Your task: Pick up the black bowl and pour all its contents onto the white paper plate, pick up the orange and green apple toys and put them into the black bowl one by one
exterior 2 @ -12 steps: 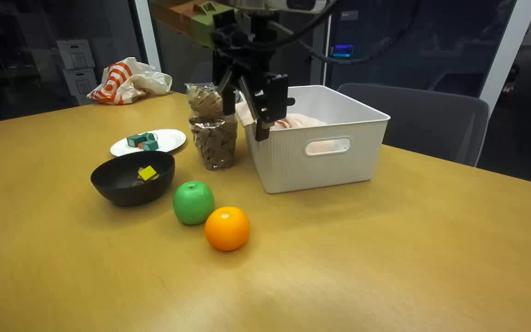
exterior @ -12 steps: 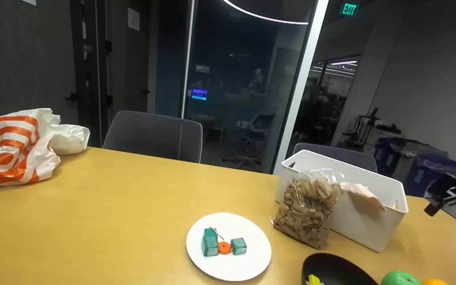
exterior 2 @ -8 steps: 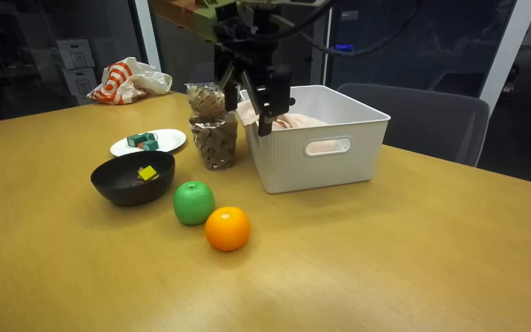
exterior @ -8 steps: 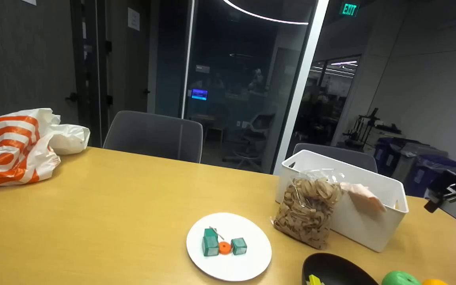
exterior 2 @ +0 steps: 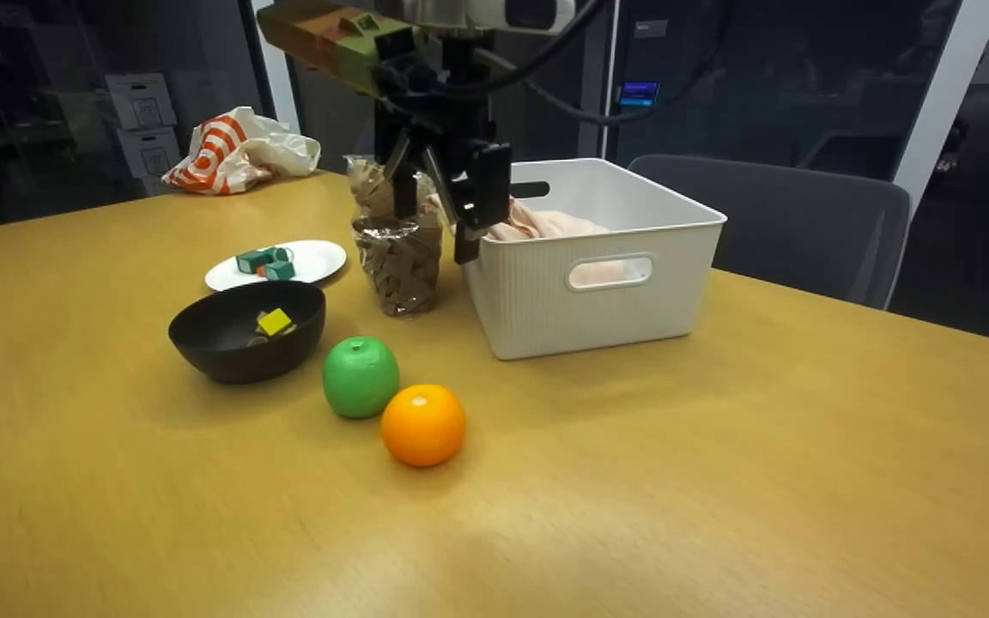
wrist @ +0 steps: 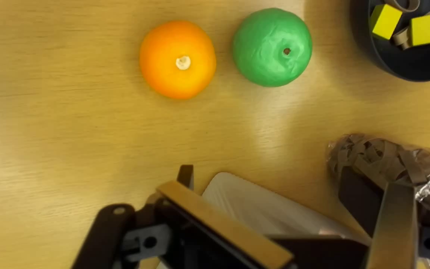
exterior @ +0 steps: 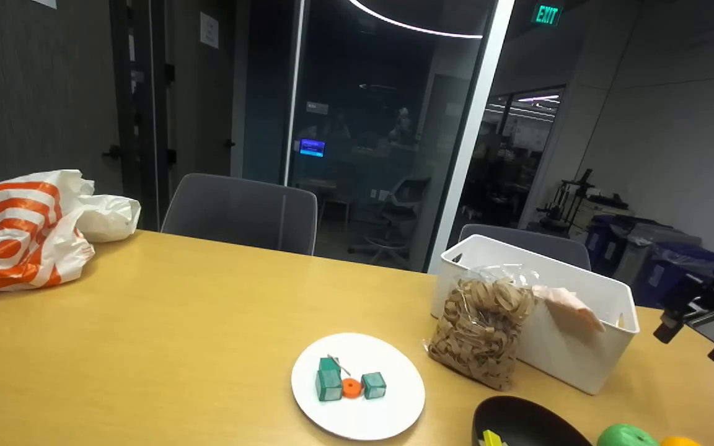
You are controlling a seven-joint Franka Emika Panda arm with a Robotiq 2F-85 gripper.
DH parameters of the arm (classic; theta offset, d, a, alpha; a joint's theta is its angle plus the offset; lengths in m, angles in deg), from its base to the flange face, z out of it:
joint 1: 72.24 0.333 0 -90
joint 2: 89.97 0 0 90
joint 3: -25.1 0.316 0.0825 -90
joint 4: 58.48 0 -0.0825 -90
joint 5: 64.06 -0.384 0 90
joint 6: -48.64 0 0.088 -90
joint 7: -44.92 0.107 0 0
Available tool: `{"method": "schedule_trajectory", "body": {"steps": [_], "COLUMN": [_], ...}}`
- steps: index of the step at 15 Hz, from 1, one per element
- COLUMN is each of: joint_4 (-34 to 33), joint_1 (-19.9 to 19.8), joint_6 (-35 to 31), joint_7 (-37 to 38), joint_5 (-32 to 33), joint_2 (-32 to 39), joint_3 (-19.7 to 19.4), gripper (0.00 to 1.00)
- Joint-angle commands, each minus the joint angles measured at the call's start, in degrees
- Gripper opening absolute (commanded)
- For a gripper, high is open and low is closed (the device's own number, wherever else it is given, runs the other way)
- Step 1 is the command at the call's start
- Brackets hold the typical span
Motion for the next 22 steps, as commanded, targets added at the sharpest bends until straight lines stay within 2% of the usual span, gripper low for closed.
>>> {"method": "schedule_trajectory", "body": {"steps": [1, 5, 8, 12, 15, 17, 22], "joint_4": [5.21, 9.8, 9.75, 7.99, 7.02, 6.16, 3.62], "joint_1": [2.37, 7.06, 10.04, 9.85, 8.47, 8.43, 9.27], "joint_6": [-1.32, -3.53, -6.25, -11.53, -14.4, -15.02, -14.31], "joint_7": [0.54, 1.21, 3.53, 10.1, 15.1, 16.13, 12.03], "joint_5": [-0.48, 1.11, 1.4, 7.98, 16.38, 18.1, 10.77], "joint_2": [-4.21, -5.3, -1.65, 5.14, 8.57, 10.45, 14.0], "joint_3": [4.99, 12.05, 16.34, 20.81, 21.57, 20.55, 18.04], "gripper": [1.0, 1.0, 1.0, 1.0, 1.0, 1.0, 1.0]}}
